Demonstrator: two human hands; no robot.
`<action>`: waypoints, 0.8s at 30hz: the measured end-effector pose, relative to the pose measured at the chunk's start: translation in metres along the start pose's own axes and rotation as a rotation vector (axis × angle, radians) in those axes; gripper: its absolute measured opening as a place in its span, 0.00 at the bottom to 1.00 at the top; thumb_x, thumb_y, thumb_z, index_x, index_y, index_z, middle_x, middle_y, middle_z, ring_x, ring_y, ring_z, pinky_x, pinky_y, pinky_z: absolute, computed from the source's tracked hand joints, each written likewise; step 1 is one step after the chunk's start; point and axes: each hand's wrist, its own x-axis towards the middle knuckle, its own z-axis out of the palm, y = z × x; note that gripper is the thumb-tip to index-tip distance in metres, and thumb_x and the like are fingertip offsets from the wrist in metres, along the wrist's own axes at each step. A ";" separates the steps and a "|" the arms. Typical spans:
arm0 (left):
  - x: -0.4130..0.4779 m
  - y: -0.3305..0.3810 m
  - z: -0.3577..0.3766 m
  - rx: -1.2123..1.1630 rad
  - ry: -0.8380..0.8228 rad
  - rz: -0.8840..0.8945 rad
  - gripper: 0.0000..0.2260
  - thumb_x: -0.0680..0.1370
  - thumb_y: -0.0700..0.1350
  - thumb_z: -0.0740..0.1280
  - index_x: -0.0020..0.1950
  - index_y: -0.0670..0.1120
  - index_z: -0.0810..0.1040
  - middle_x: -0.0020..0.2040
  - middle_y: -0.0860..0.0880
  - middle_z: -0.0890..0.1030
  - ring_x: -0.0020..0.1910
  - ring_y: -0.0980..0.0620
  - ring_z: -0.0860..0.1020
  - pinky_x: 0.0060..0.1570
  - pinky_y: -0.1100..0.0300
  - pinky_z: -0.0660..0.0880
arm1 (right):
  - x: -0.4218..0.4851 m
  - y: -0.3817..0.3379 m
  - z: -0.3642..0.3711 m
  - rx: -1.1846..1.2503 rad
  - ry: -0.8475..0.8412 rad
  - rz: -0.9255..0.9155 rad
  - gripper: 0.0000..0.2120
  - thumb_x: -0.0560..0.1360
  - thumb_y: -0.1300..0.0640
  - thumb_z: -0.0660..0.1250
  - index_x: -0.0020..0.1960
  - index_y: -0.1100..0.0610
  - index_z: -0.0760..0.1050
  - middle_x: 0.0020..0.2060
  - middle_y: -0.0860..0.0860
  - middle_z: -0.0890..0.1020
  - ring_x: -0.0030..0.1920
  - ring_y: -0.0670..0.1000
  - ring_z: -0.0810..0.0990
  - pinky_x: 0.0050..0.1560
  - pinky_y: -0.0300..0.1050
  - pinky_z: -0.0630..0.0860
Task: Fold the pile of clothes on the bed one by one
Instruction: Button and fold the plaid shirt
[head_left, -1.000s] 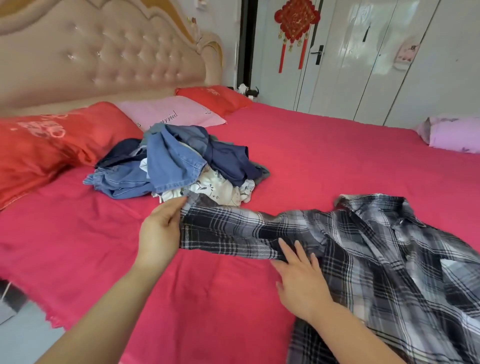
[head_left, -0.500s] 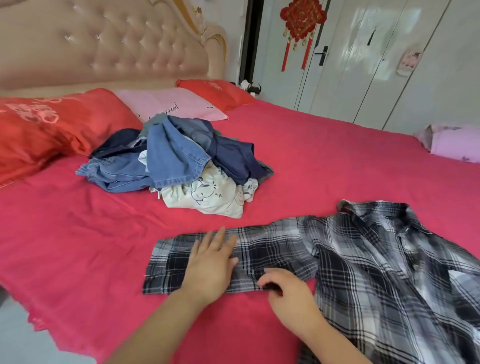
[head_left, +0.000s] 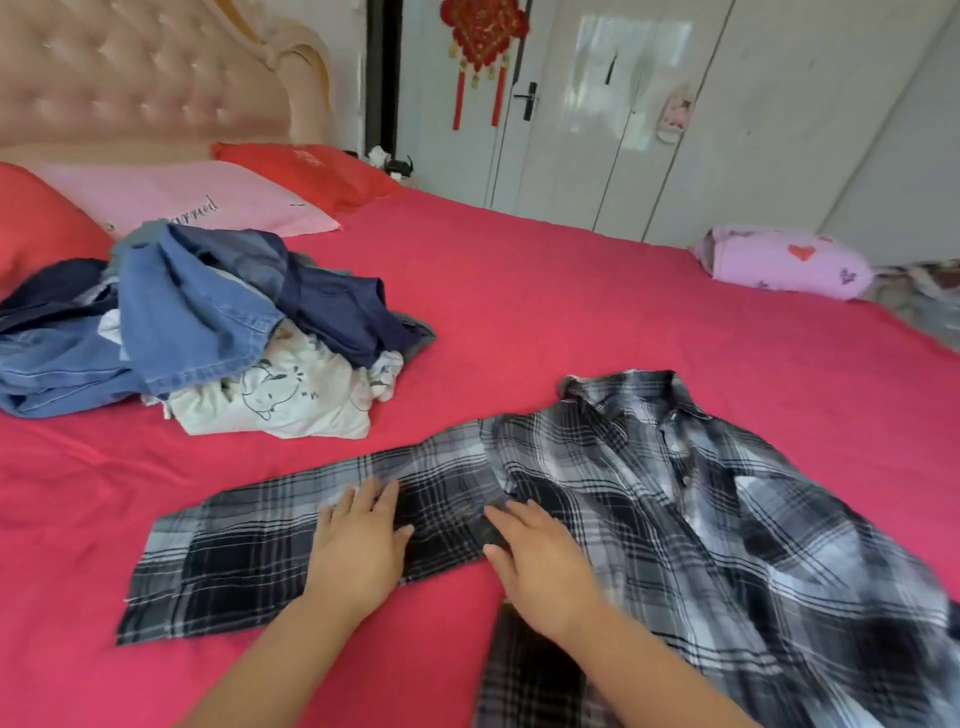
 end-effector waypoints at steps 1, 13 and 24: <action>-0.001 0.018 -0.003 -0.025 -0.003 0.050 0.25 0.81 0.54 0.52 0.77 0.49 0.52 0.77 0.46 0.54 0.76 0.45 0.52 0.73 0.48 0.51 | -0.009 0.017 -0.009 -0.019 0.022 0.031 0.23 0.81 0.47 0.51 0.75 0.49 0.55 0.75 0.51 0.58 0.76 0.52 0.51 0.75 0.48 0.50; -0.027 0.264 0.046 0.030 -0.250 0.503 0.28 0.80 0.60 0.50 0.77 0.55 0.42 0.77 0.49 0.40 0.76 0.45 0.41 0.74 0.45 0.44 | -0.172 0.258 -0.101 -0.206 0.227 0.698 0.29 0.78 0.54 0.56 0.76 0.46 0.48 0.75 0.54 0.53 0.75 0.59 0.48 0.72 0.59 0.53; -0.024 0.314 0.101 0.206 -0.520 0.426 0.46 0.58 0.77 0.33 0.74 0.61 0.36 0.76 0.50 0.34 0.74 0.42 0.35 0.70 0.37 0.39 | -0.227 0.388 -0.104 0.016 0.143 1.007 0.16 0.76 0.51 0.64 0.58 0.61 0.74 0.56 0.59 0.80 0.58 0.58 0.77 0.50 0.46 0.72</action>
